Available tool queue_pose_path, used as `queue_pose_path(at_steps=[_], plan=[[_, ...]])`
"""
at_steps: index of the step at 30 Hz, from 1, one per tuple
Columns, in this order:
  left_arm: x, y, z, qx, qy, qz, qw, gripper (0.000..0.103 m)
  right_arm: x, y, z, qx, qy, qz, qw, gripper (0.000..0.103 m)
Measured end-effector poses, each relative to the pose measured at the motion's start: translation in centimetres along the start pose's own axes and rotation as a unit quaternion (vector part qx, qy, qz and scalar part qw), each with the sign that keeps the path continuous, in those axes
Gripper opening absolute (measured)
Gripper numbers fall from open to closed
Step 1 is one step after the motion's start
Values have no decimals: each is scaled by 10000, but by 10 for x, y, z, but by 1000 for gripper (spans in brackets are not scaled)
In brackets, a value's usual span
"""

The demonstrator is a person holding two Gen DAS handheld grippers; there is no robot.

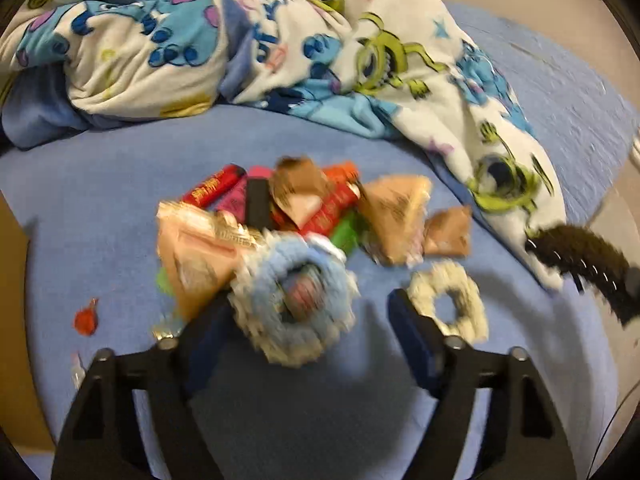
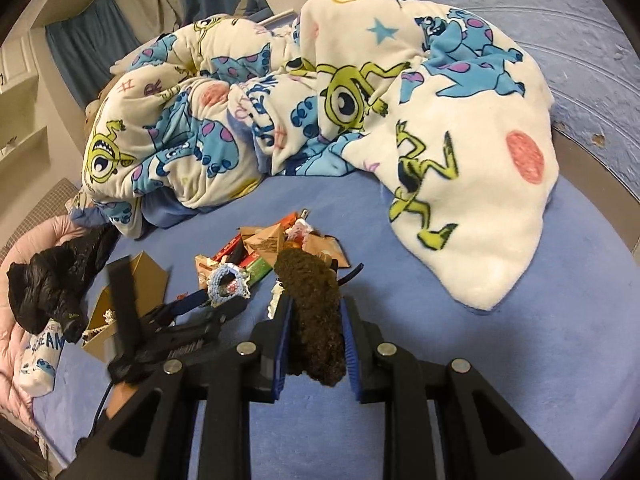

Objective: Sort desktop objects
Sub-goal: 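Grasp the blue lace scrunchie with the left tool while the right holds the clip, then carry both held items over the cardboard box and open both tools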

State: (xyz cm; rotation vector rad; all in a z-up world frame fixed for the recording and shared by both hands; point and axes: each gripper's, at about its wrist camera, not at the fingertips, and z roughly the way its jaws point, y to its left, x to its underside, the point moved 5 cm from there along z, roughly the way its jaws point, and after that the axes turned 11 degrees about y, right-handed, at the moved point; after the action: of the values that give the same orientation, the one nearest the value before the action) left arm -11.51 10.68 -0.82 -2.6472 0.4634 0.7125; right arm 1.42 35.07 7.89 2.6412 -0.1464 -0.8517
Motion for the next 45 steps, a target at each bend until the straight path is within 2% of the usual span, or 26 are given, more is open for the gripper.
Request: queue_pose_path(at_steps=[3,4,5,7,11,16,23,28,36,39,41,45], plan=[[-4,3,7,-126,106,-10,9999,34,-2,-4,-5,-32,-67,35,10000,24],[-3,2,6,-60,118,-13,9999,22,-3,-5,-6,-51,-89,56,9999,24],[-2,1,7,8,145,-9,9999,16,-3,-6,-7,-68,-101,75,9999,24],[4,-2,9,127,210,32,9997,15,-3,-7,-9,-86,-115,83,9999,24],[8,-9,1,135,134,170,9997,13,-4,-4,-12,-128,-156,56,9998,24],[12,-22,-14,-19,-9,404,9992,12,-6,0,-16,-174,-220,5,9996,24],[8,-25,-41,-20,-231,351,9991,12,-5,6,-14,-208,-195,-40,9996,24],[6,-19,-76,-293,-457,337,9980,12,-6,15,-15,-312,-226,-113,9992,24],[10,36,-156,-949,-1002,-382,9897,12,-1,62,4,-466,-25,-559,9973,24],[16,68,-185,-1320,-1145,-696,9822,12,0,92,12,-560,40,-833,9949,24],[24,94,-206,-1626,-1258,-946,9741,12,-1,118,18,-660,81,-1046,9923,24],[41,137,-224,-2112,-1178,-1267,9620,12,-2,178,31,-942,128,-1506,9840,24]])
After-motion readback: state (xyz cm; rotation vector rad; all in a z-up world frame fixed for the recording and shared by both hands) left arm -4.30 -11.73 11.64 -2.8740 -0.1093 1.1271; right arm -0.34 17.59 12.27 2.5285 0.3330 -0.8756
